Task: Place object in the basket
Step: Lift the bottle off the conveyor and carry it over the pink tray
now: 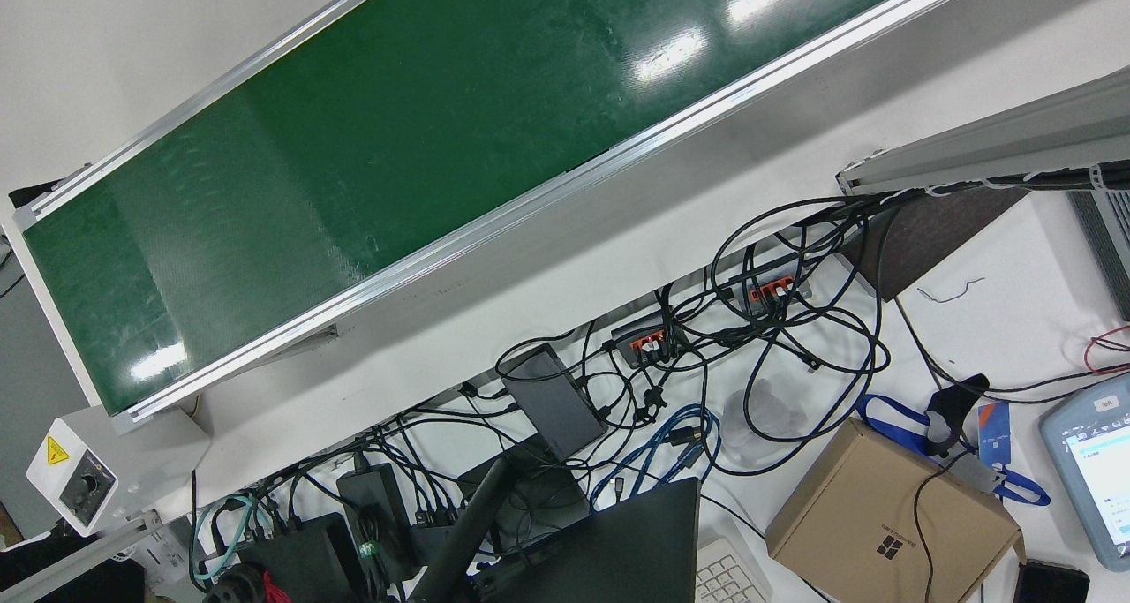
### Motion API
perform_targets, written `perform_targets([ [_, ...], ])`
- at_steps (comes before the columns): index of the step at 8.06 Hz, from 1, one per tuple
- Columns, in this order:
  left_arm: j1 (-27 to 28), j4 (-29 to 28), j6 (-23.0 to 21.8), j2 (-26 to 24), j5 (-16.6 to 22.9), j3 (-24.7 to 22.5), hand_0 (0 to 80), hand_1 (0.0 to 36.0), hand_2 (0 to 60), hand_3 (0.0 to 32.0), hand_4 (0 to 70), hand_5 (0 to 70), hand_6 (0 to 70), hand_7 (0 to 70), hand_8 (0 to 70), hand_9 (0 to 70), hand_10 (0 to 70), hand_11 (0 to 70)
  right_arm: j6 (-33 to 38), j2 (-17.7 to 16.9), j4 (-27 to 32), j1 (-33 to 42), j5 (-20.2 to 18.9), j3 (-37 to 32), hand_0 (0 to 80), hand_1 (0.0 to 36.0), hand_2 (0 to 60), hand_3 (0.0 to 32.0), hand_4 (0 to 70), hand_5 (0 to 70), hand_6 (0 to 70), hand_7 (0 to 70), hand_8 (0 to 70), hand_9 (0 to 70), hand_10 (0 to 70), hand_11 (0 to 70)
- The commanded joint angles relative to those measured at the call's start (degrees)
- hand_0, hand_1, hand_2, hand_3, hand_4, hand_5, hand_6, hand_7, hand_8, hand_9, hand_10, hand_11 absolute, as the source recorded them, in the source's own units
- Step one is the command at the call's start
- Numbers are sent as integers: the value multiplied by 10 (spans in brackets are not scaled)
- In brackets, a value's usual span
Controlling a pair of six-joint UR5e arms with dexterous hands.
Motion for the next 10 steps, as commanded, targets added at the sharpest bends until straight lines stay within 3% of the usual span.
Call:
perform_targets([
  [1, 38, 55, 4, -13, 4, -85, 800, 311, 600, 0, 686, 700, 700, 700, 700, 700, 700, 700, 0, 0, 0, 0, 0, 0, 0, 0, 0, 0, 0, 0, 0, 0, 0, 0, 0, 0],
  [2, 62, 77, 5, -10, 3, -114, 800, 310, 599, 0, 633, 700, 700, 700, 700, 700, 700, 700, 0, 0, 0, 0, 0, 0, 0, 0, 0, 0, 0, 0, 0, 0, 0, 0, 0, 0],
  [3, 79, 87, 5, -3, 4, -139, 800, 308, 498, 0, 559, 700, 700, 700, 700, 700, 700, 700, 0, 0, 0, 0, 0, 0, 0, 0, 0, 0, 0, 0, 0, 0, 0, 0, 0, 0],
  [5, 111, 125, 17, 50, 4, -219, 800, 319, 415, 0, 421, 700, 700, 700, 700, 700, 700, 700, 0, 0, 0, 0, 0, -1, 0, 0, 0, 0, 0, 0, 0, 0, 0, 0, 0, 0],
  [6, 129, 149, 42, 67, 3, -263, 800, 323, 403, 0, 392, 700, 700, 700, 700, 700, 700, 700, 0, 0, 0, 0, 0, -1, 0, 0, 0, 0, 0, 0, 0, 0, 0, 0, 0, 0],
  [9, 142, 168, 49, 144, 3, -359, 800, 289, 239, 0, 335, 700, 700, 700, 700, 700, 700, 700, 0, 0, 0, 0, 0, 0, 0, 0, 0, 0, 0, 0, 0, 0, 0, 0, 0, 0],
  [10, 145, 168, 49, 177, 3, -389, 800, 293, 233, 0, 327, 700, 700, 700, 700, 700, 700, 700, 0, 0, 0, 0, 0, -1, 0, 0, 0, 0, 0, 0, 0, 0, 0, 0, 0, 0],
])
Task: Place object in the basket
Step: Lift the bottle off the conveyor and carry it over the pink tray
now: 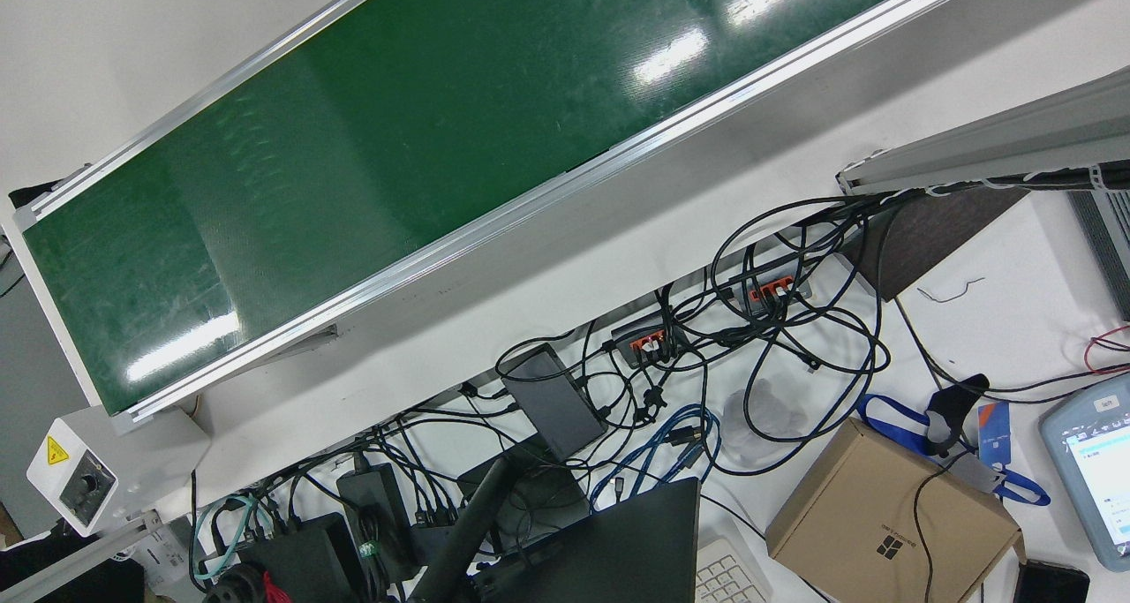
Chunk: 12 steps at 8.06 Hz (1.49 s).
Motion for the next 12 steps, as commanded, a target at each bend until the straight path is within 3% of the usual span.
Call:
perform_targets([
  [1, 14, 10, 3, 95, -2, -100, 800, 290, 218, 0, 306, 700, 695, 700, 700, 700, 700, 700, 0, 0, 0, 0, 0, -1, 0, 0, 0, 0, 0, 0, 0, 0, 0, 0, 0, 0],
  [2, 27, 12, 5, 106, -4, -114, 800, 277, 188, 0, 323, 700, 689, 700, 700, 700, 700, 700, 0, 0, 0, 0, 0, 0, 0, 0, 0, 0, 0, 0, 0, 0, 0, 0, 0, 0],
  [4, 64, 24, 48, 91, -31, -117, 800, 301, 222, 0, 287, 700, 634, 700, 700, 700, 700, 700, 0, 0, 0, 0, 0, -1, 0, 0, 0, 0, 0, 0, 0, 0, 0, 0, 0, 0],
  [6, 162, 73, 74, 45, -163, -120, 800, 329, 316, 0, 281, 700, 611, 700, 700, 700, 700, 700, 0, 0, 0, 0, 0, -1, 0, 0, 0, 0, 0, 0, 0, 0, 0, 0, 0, 0],
  [7, 201, 83, 117, 20, -217, -126, 800, 338, 330, 0, 250, 700, 585, 700, 700, 700, 700, 700, 0, 0, 0, 0, 0, 0, 0, 0, 0, 0, 0, 0, 0, 0, 0, 0, 0, 0],
  [8, 221, 128, 137, 2, -252, -152, 800, 334, 274, 0, 210, 700, 545, 700, 700, 700, 700, 700, 0, 0, 0, 0, 0, -1, 0, 0, 0, 0, 0, 0, 0, 0, 0, 0, 0, 0],
  [9, 225, 130, 140, 3, -256, -154, 800, 308, 250, 0, 207, 700, 517, 678, 700, 700, 700, 700, 0, 0, 0, 0, 0, 0, 0, 0, 0, 0, 0, 0, 0, 0, 0, 0, 0, 0],
  [10, 225, 130, 140, 3, -256, -153, 800, 255, 82, 0, 176, 700, 480, 638, 700, 700, 700, 700, 0, 0, 0, 0, 0, 0, 0, 0, 0, 0, 0, 0, 0, 0, 0, 0, 0, 0],
  [11, 225, 130, 140, 4, -255, -153, 738, 86, 0, 0, 79, 700, 378, 560, 700, 700, 695, 700, 0, 0, 0, 0, 0, -1, 0, 0, 0, 0, 0, 0, 0, 0, 0, 0, 0, 0],
  [12, 224, 129, 140, 4, -255, -154, 523, 7, 0, 0, 46, 700, 283, 466, 631, 700, 612, 700, 0, 0, 0, 0, 0, 0, 0, 0, 0, 0, 0, 0, 0, 0, 0, 0, 0, 0],
])
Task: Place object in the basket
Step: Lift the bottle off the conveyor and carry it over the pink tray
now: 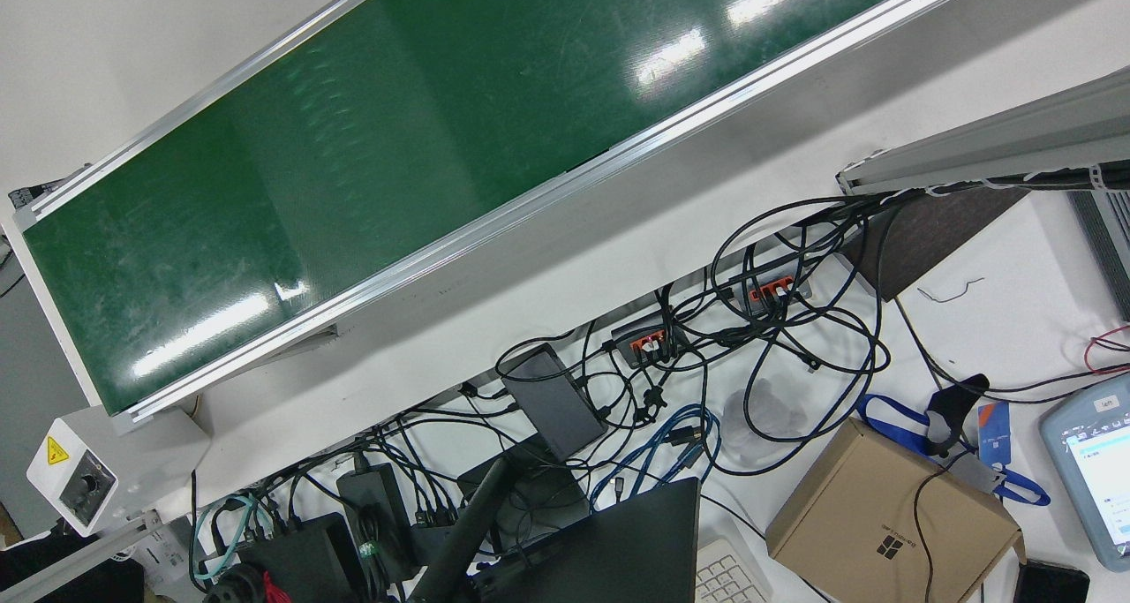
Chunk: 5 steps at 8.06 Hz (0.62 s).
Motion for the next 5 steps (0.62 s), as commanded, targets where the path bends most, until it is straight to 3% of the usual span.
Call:
perform_targets([
  [1, 0, 1, -2, 0, -1, -4, 452, 0, 0, 0, 43, 700, 180, 284, 456, 553, 471, 660, 0, 0, 0, 0, 0, 0, 0, 0, 0, 0, 0, 0, 0, 0, 0, 0, 0, 0],
  [2, -1, 0, -5, 0, 0, -9, 392, 0, 0, 0, 58, 666, 126, 158, 306, 354, 366, 512, 0, 0, 0, 0, 0, 0, 0, 0, 0, 0, 0, 0, 0, 0, 0, 0, 0, 0],
  [3, -3, -6, -6, 0, 0, -17, 280, 0, 0, 0, 59, 578, 93, 78, 224, 235, 268, 382, 0, 0, 0, 0, 0, 0, 0, 0, 0, 0, 0, 0, 0, 0, 0, 0, 0, 0],
  [4, -2, -7, -6, 0, 0, -17, 186, 0, 0, 0, 54, 552, 88, 56, 219, 227, 224, 317, 0, 0, 0, 0, 0, 0, 0, 0, 0, 0, 0, 0, 0, 0, 0, 0, 0, 0],
  [5, -2, -7, -6, 0, 0, -17, 398, 0, 0, 20, 49, 480, 80, 45, 184, 186, 177, 254, 0, 0, 0, 0, 0, 0, 0, 0, 0, 0, 0, 0, 0, 0, 0, 0, 0, 0],
])
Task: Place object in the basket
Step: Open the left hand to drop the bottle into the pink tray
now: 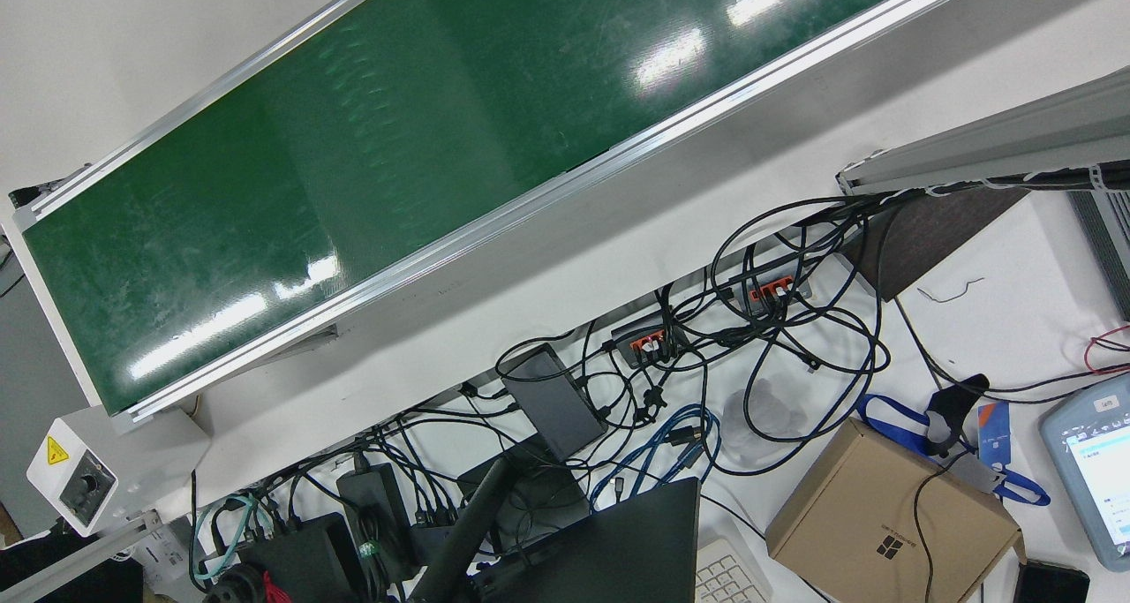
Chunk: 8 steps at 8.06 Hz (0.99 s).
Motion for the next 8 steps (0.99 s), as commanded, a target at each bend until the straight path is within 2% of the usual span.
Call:
perform_targets([
  [1, 0, -2, -2, -1, 0, -3, 440, 0, 0, 44, 48, 449, 73, 36, 158, 158, 154, 222, 0, 0, 0, 0, 0, 0, 0, 0, 0, 0, 0, 0, 0, 0, 0, 0, 0, 0],
  [3, 0, -2, -2, -1, 0, -4, 463, 0, 0, 60, 80, 407, 76, 17, 153, 143, 137, 197, 0, 0, 0, 0, 0, -1, 0, 0, 0, 0, 0, 0, 0, 0, 0, 0, 0, 0],
  [6, 0, -2, -2, -1, 2, -4, 459, 0, 0, 64, 78, 399, 71, 10, 136, 126, 129, 186, 0, 0, 0, 0, 0, 0, 0, 0, 0, 0, 0, 0, 0, 0, 0, 0, 0, 0],
  [8, -1, -7, -3, -1, 6, -4, 463, 0, 0, 82, 67, 366, 72, 12, 133, 124, 133, 193, 0, 0, 0, 0, 0, 0, 0, 0, 0, 0, 0, 0, 0, 0, 0, 0, 0, 0],
])
